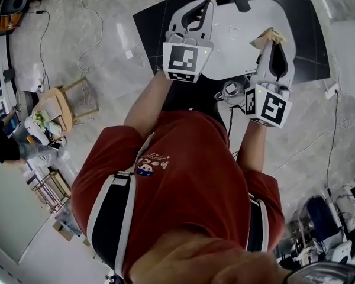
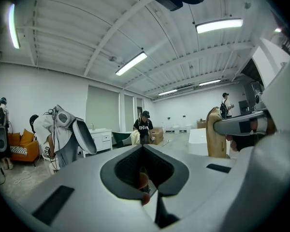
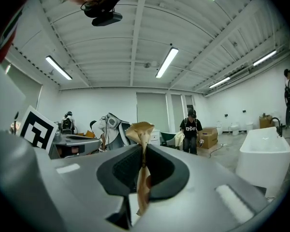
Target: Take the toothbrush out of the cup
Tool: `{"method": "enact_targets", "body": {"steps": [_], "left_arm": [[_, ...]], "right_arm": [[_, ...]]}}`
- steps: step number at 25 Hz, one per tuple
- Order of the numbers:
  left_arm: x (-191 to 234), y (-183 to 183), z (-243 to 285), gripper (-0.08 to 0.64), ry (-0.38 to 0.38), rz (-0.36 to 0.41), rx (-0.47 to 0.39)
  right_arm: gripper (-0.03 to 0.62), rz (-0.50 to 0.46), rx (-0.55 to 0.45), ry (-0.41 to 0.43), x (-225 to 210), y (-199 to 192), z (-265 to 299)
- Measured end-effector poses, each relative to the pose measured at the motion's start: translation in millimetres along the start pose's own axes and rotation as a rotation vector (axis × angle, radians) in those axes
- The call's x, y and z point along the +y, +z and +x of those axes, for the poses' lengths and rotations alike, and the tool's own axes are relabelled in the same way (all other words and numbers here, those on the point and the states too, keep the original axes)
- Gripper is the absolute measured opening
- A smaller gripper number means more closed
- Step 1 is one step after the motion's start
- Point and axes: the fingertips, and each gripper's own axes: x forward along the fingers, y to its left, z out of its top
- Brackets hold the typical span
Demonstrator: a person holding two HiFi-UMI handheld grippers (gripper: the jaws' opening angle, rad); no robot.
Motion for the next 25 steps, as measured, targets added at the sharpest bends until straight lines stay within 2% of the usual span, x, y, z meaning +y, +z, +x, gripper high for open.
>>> {"method": "enact_targets", "body": {"steps": [11,20,25], "left_arm": [[32.0,-43.4,60.5,0.008,-0.004,0.03,0.078],[48.4,-85.1,94.4,0.123,-0.034,0.011,0.174],[47.1,-101.7,109.6,0.147,-0.053,0.01,0.221]], "right_arm": [[0.035,0.002,0.066,-0.02,1.8,-22.4,34.9],[0.034,0.009,0.114,-0.036,6.6,-41.0,53.7],[0.035,0.018,0.134,-0.037,5.2,-47.9,55.3]]}}
